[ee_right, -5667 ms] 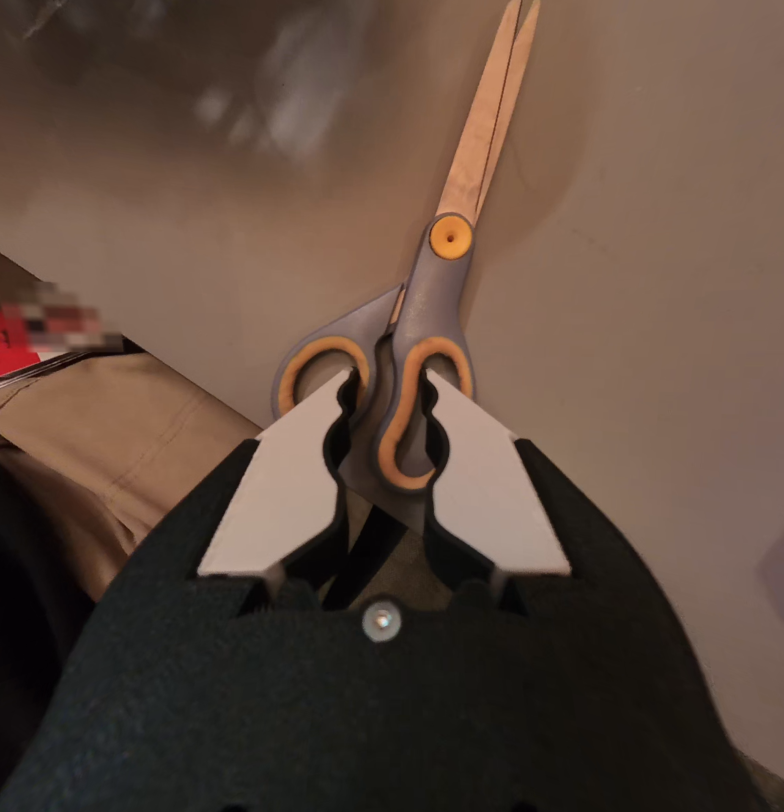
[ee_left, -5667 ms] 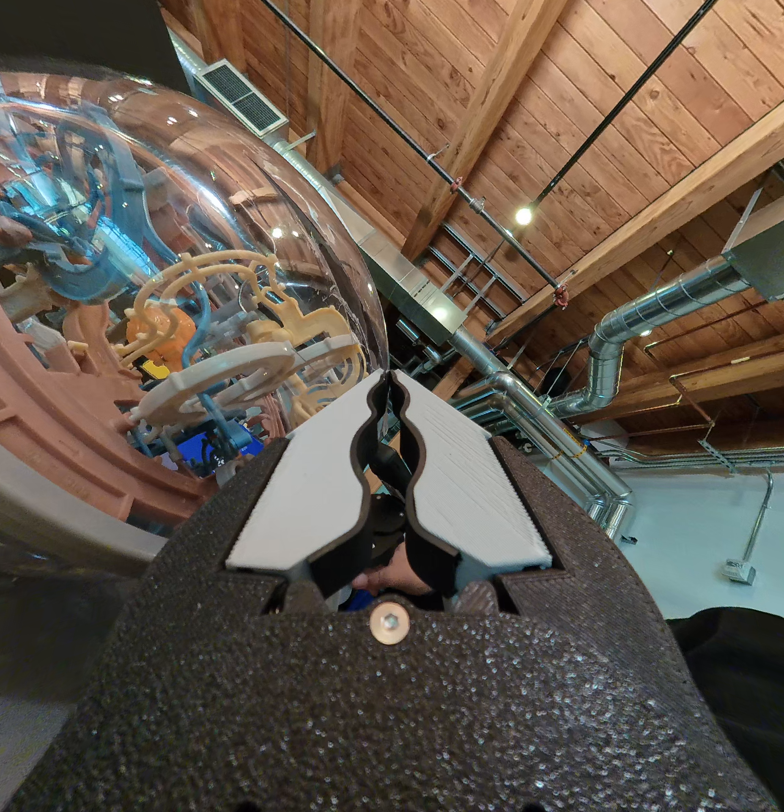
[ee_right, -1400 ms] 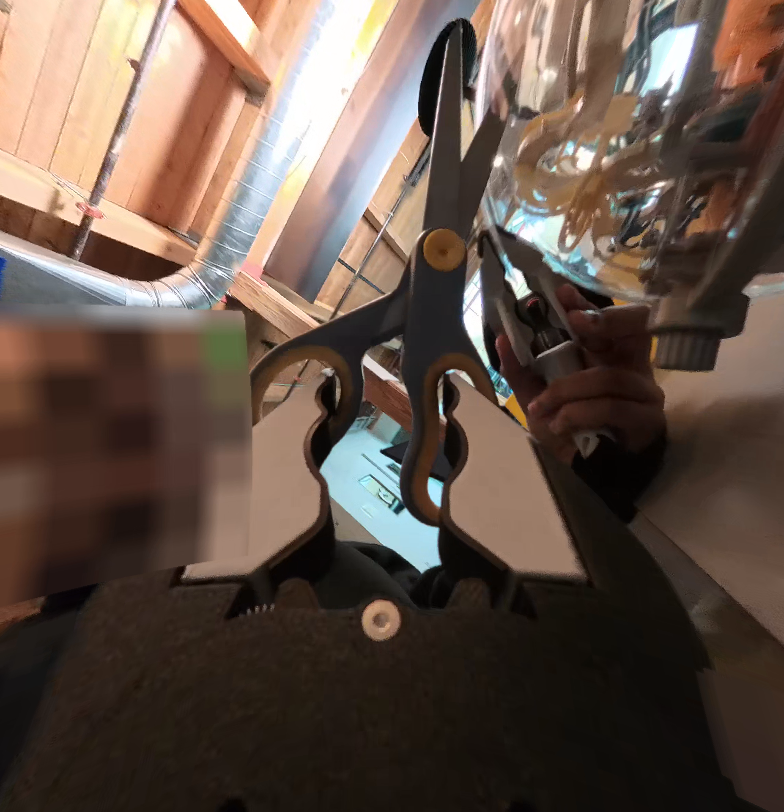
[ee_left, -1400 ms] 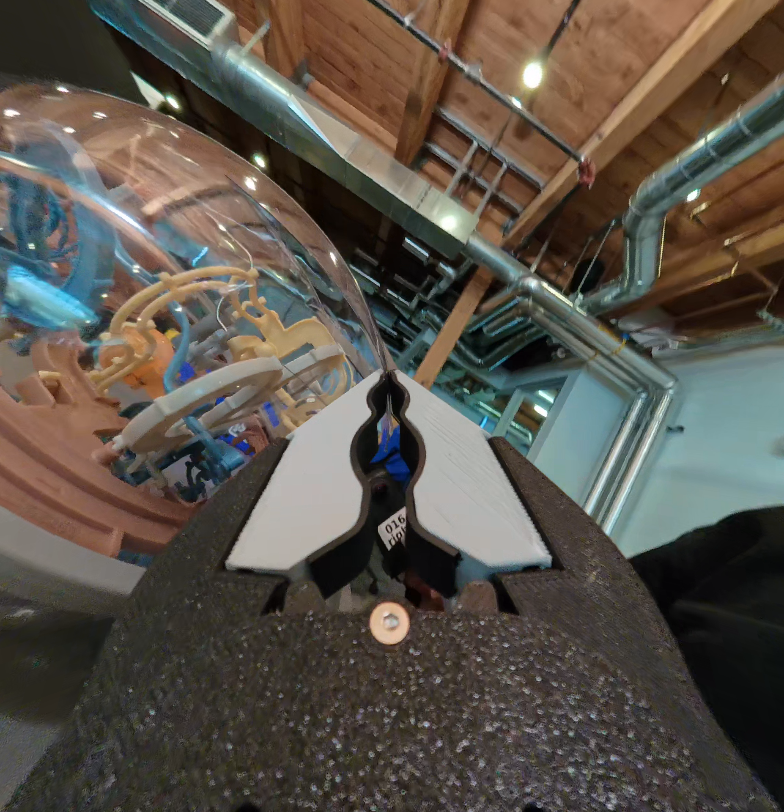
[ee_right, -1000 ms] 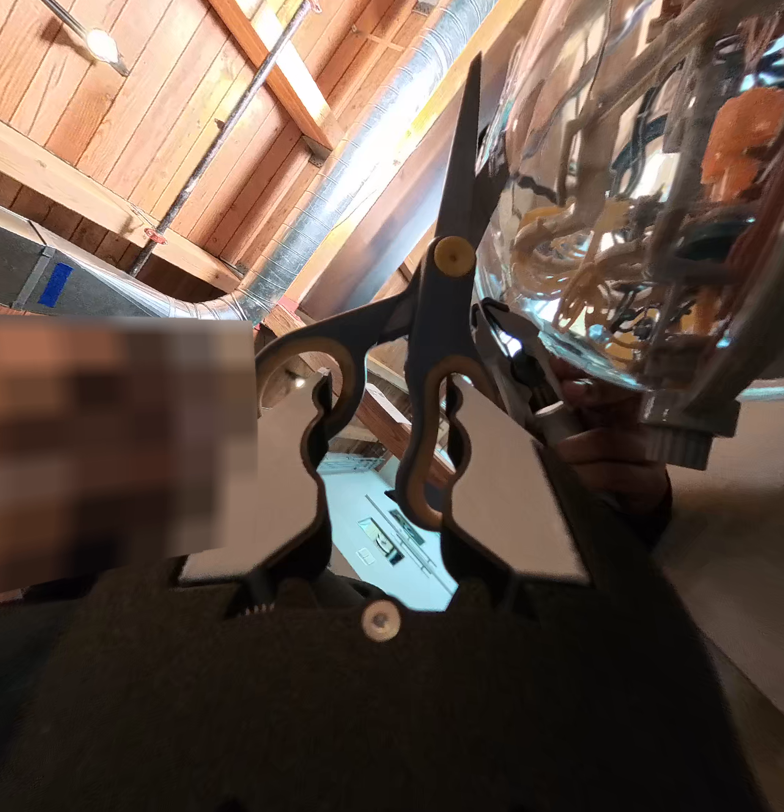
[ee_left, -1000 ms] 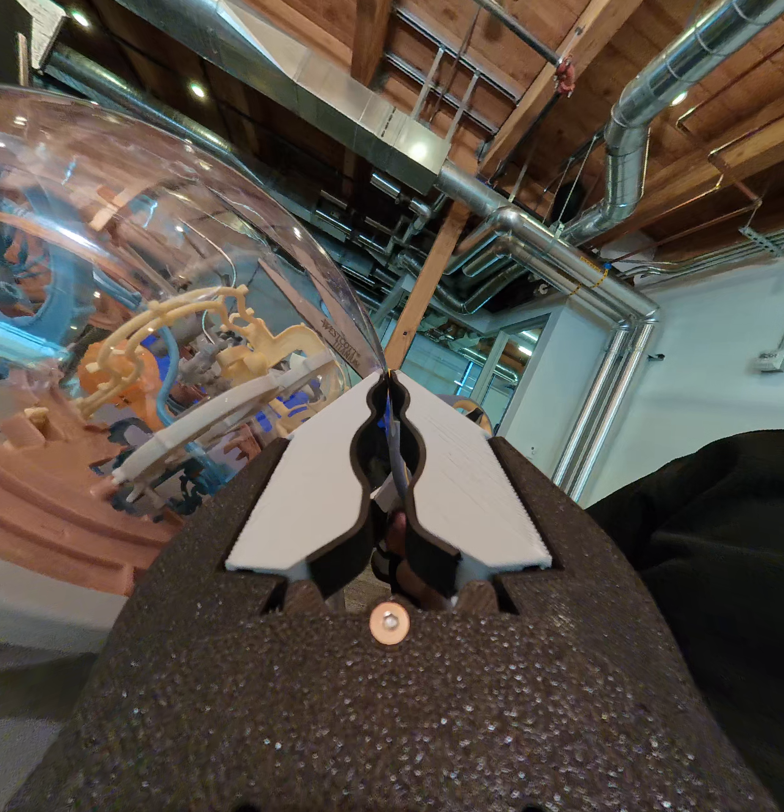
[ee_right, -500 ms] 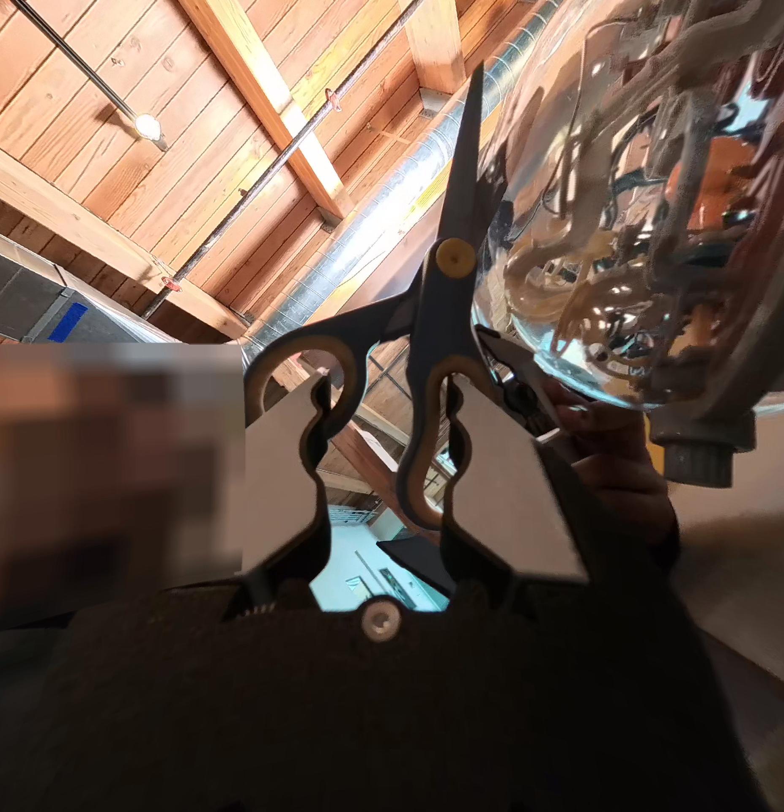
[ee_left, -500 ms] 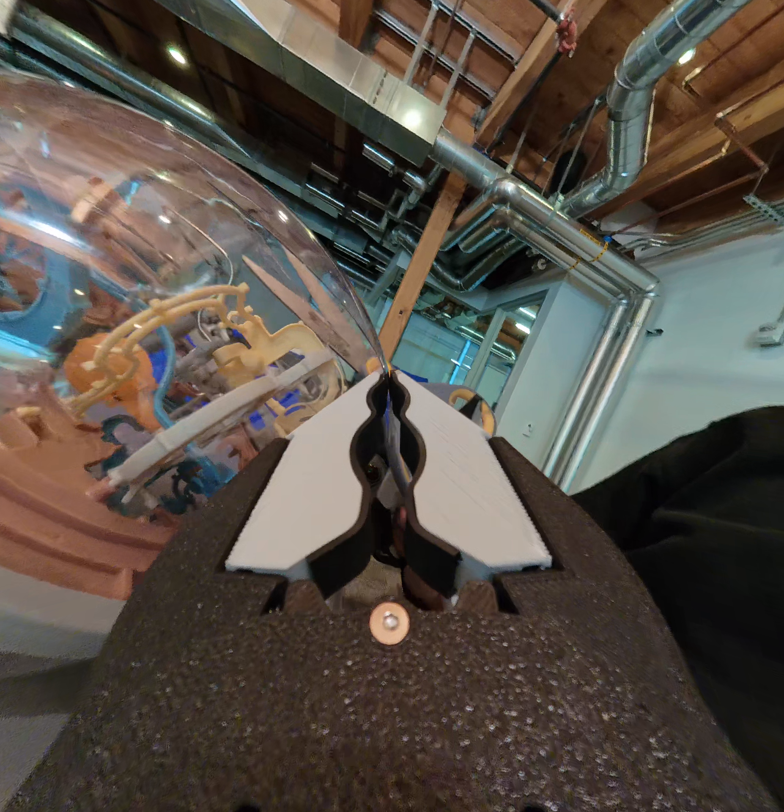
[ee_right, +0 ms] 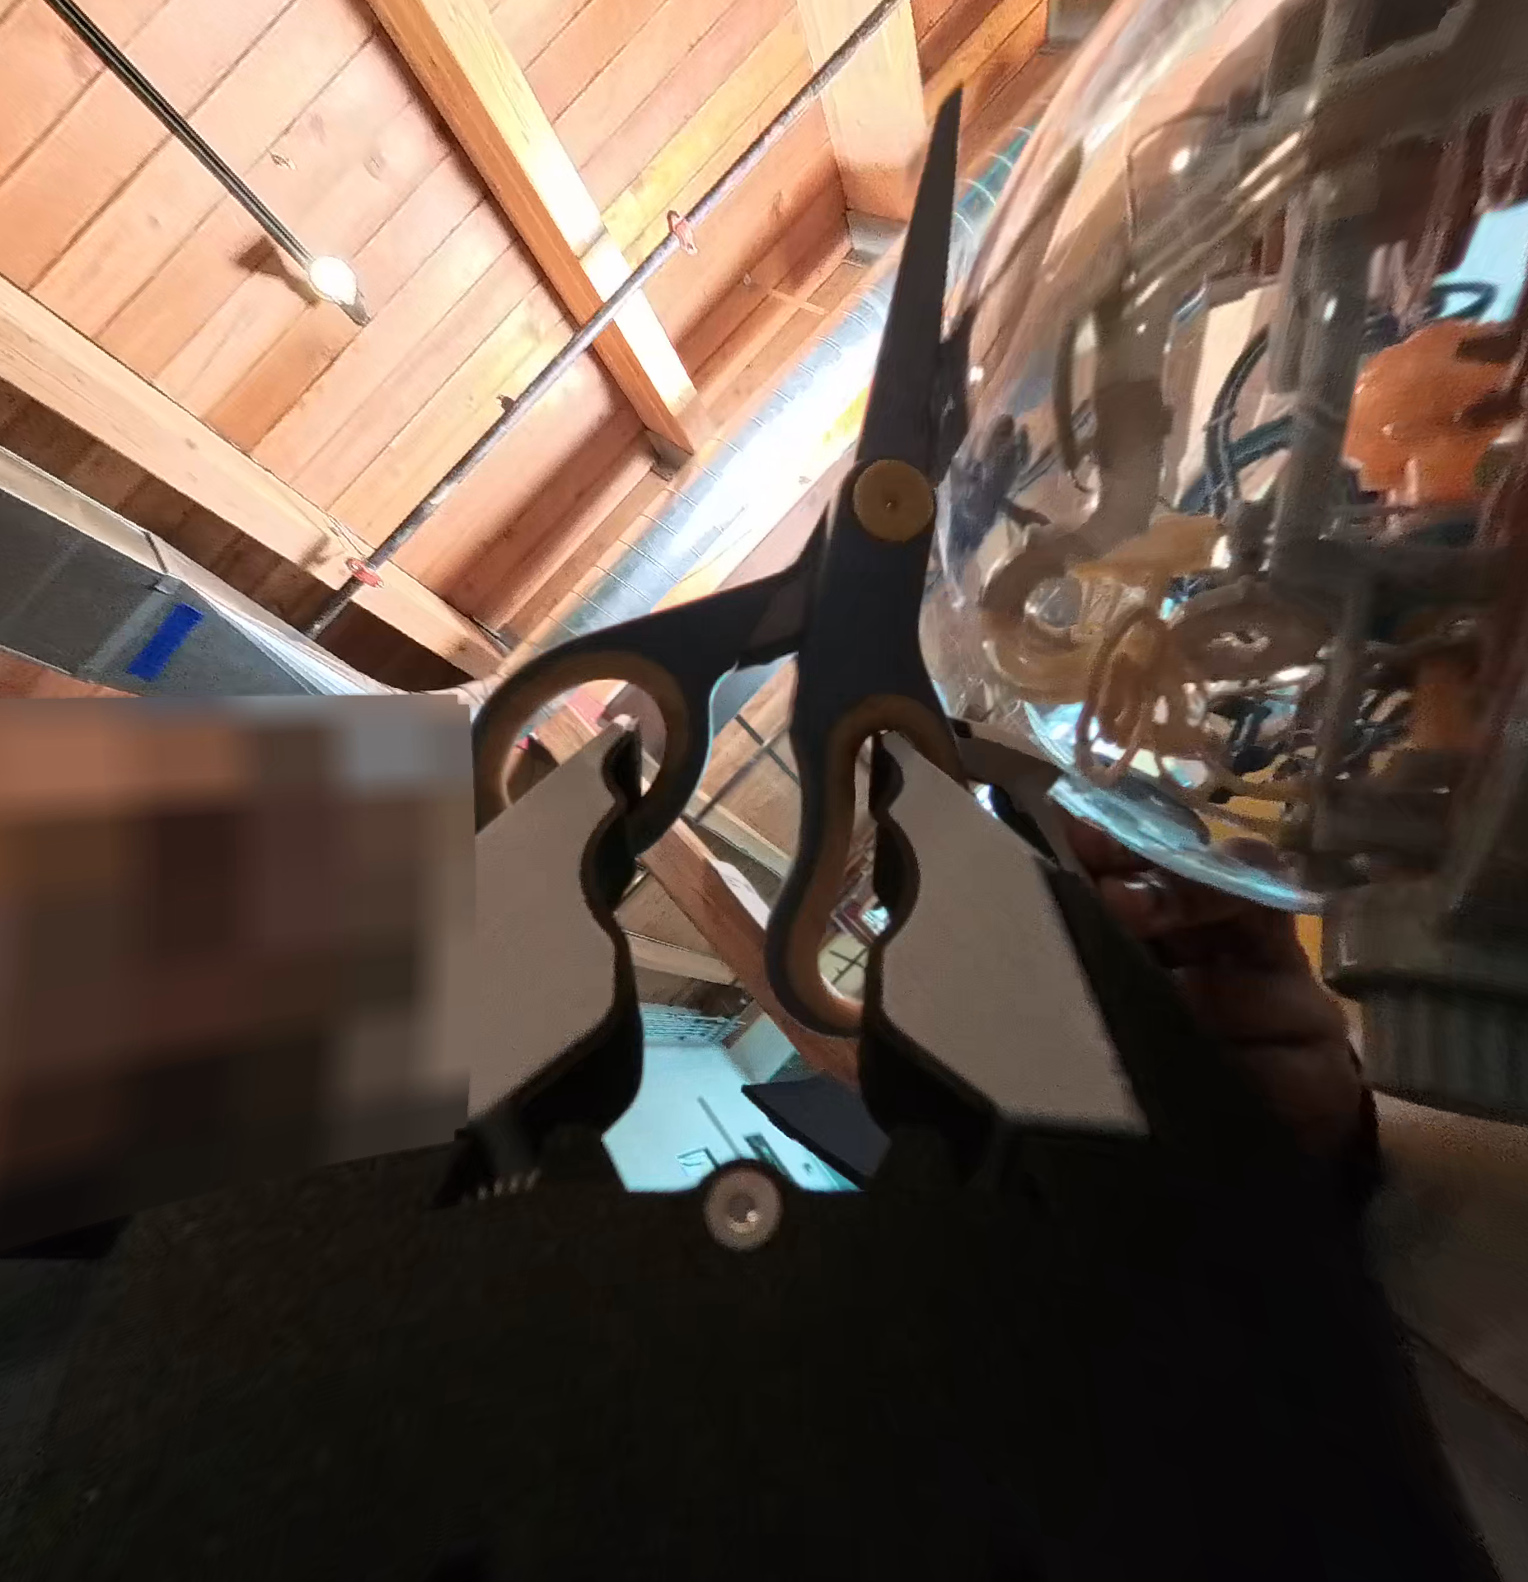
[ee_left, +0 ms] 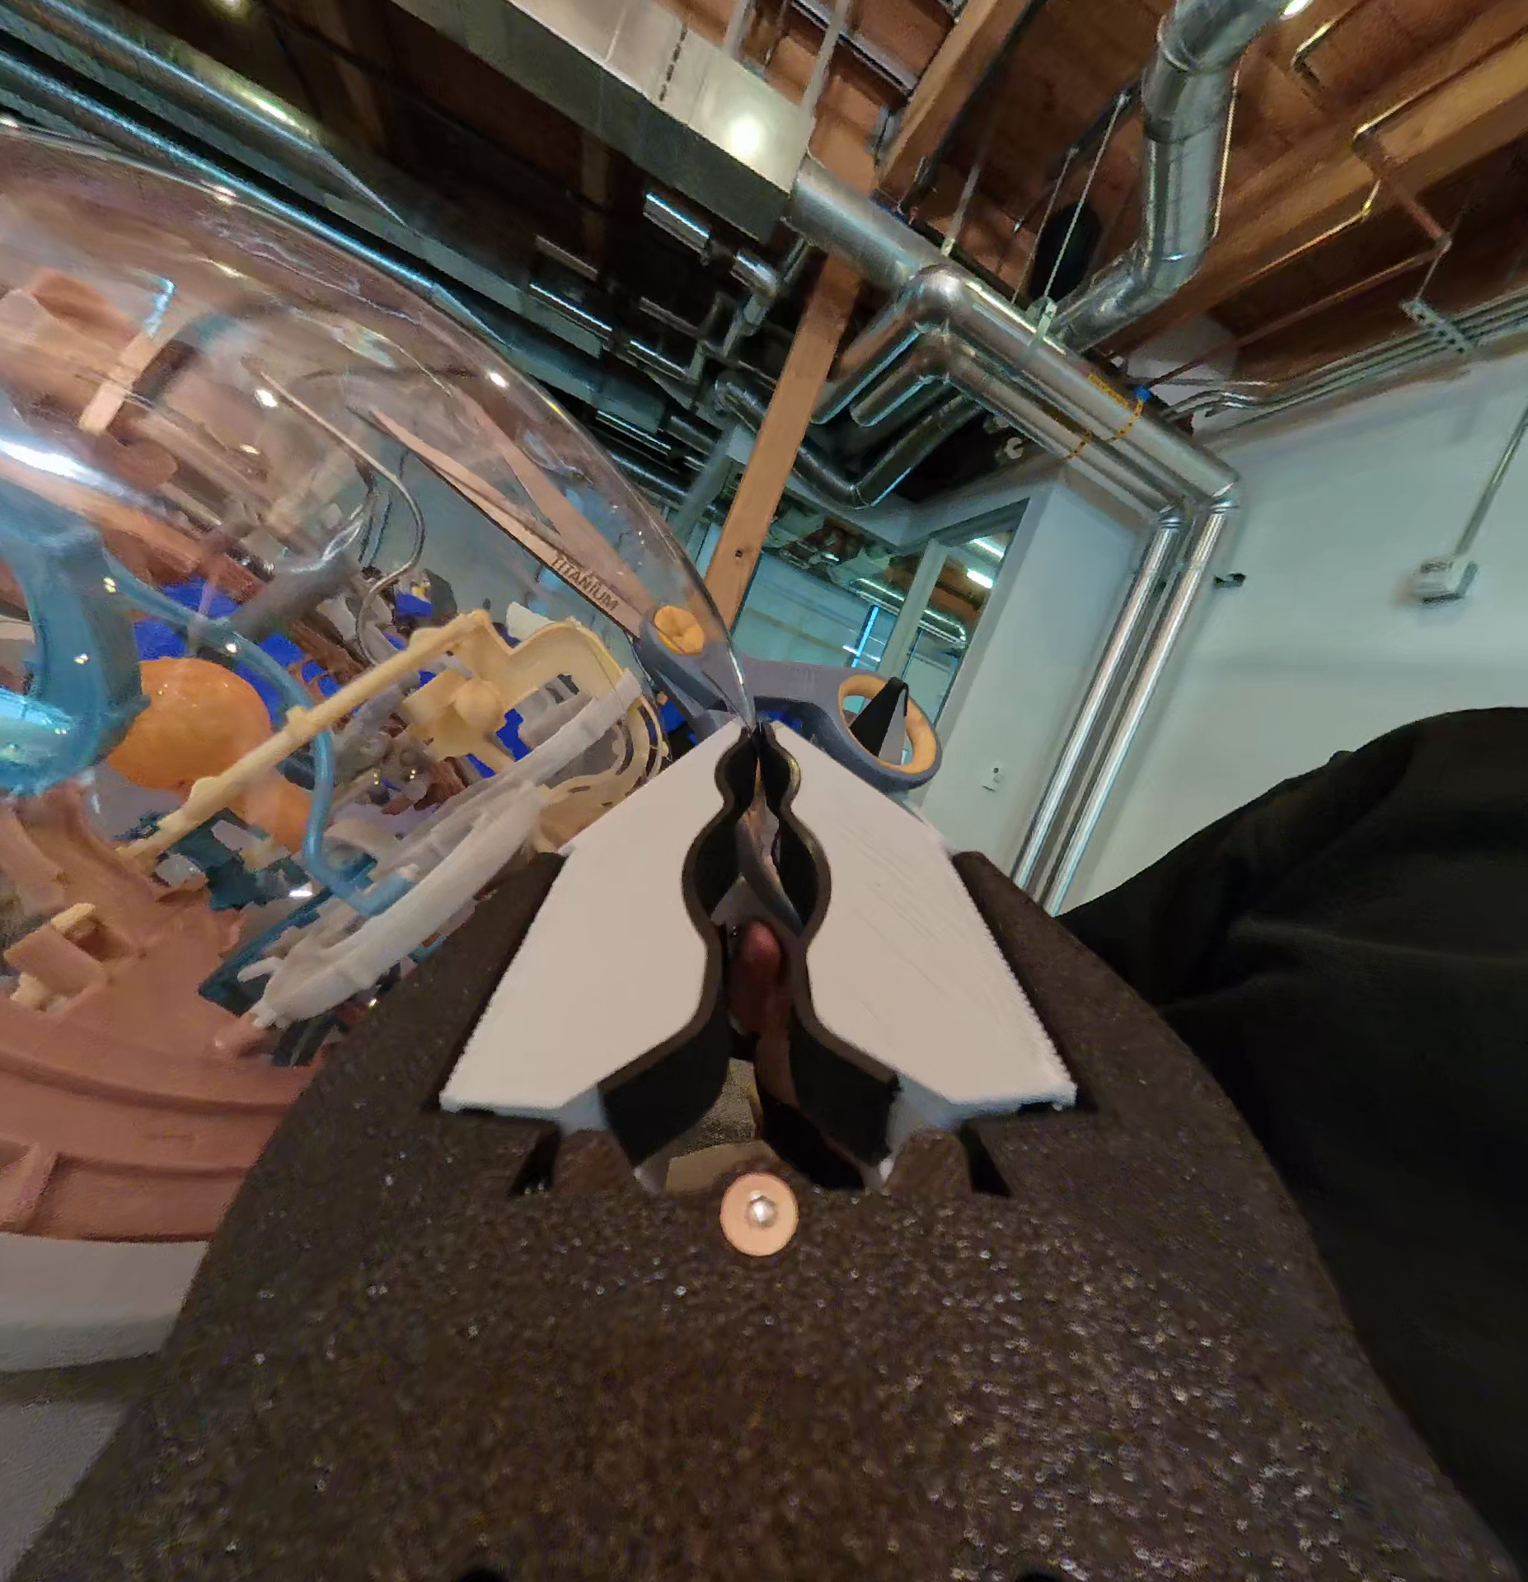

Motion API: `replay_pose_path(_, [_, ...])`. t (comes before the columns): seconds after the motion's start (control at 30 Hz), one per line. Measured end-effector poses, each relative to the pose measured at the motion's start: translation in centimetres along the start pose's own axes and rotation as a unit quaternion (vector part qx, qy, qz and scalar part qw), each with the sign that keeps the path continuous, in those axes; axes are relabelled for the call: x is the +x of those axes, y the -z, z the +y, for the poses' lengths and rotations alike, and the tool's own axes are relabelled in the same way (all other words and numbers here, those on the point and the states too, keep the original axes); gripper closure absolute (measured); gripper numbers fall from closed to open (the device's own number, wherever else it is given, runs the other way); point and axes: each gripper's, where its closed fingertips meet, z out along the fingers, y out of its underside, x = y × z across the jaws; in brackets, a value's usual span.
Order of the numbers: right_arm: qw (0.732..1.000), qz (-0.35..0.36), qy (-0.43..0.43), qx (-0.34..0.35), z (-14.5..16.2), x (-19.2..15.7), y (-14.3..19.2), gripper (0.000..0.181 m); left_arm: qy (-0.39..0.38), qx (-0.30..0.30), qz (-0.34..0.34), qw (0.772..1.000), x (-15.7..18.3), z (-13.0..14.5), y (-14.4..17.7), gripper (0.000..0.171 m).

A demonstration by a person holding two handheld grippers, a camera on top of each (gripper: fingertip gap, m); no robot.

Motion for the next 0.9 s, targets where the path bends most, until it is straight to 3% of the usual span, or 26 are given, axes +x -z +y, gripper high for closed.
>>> replay_pose_path(0.63, [0.986,0.079,0.059,-0.137,0.9,0.3,1.3,0.148,0.019,-0.005,-0.002,1.0,-0.4,0.1,0.0,0.171])
replay_pose_path(0.9, [0.984,0.085,0.055,-0.145,1.1,0.4,1.6,0.151,0.022,-0.005,-0.008,1.0,-0.6,0.1,0.0,0.171])
